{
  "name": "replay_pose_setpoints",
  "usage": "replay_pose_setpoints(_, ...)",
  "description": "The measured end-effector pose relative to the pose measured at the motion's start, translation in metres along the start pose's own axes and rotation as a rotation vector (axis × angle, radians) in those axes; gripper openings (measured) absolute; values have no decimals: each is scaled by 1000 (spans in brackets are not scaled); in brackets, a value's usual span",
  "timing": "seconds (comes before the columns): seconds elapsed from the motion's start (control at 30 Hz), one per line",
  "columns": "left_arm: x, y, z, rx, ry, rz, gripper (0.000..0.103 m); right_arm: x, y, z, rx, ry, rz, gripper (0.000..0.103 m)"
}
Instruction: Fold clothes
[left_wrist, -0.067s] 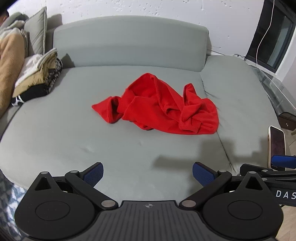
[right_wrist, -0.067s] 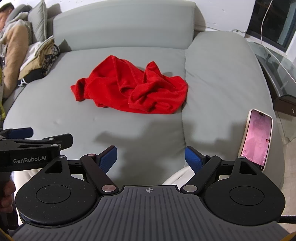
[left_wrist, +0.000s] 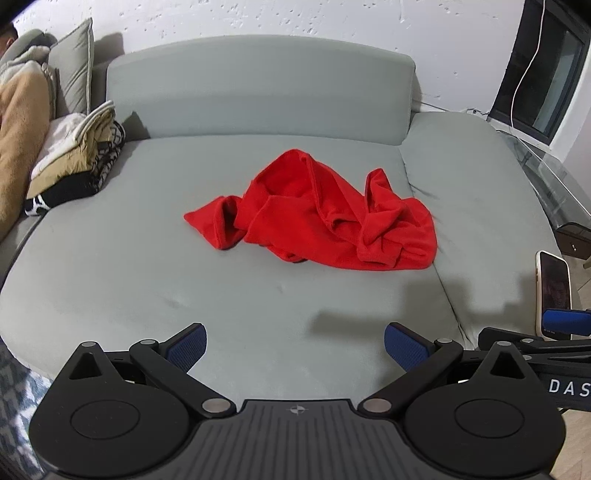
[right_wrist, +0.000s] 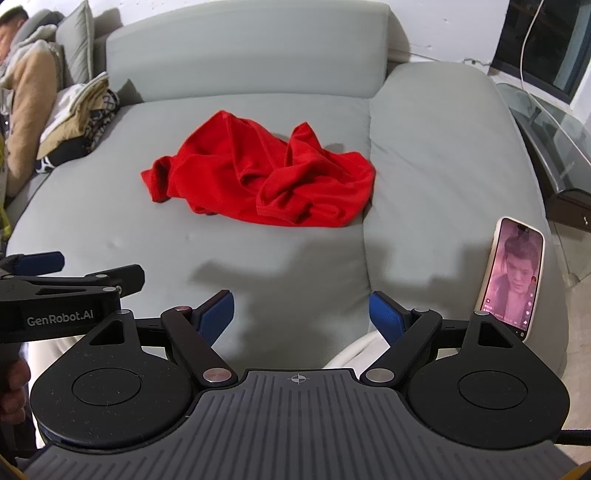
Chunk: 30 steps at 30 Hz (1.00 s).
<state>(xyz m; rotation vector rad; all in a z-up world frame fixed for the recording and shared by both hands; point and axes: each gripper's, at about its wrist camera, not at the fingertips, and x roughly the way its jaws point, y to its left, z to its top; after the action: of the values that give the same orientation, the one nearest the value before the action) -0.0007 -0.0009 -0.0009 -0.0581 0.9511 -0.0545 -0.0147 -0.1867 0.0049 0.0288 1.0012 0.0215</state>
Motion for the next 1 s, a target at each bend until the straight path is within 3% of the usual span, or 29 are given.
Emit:
replay_pose_setpoints(0.17,7,0,9,-7,56,-9,102,0,0,-1,-3,3,2,85)
replay_pose_setpoints(0.37,0,-3,2,17,-3,18,102,2,-2,-2,-7,4,4,85)
replay_pose_setpoints(1.0,2,0,-3,8,-11,10,102,3,-1,-2,2,5,-1,85)
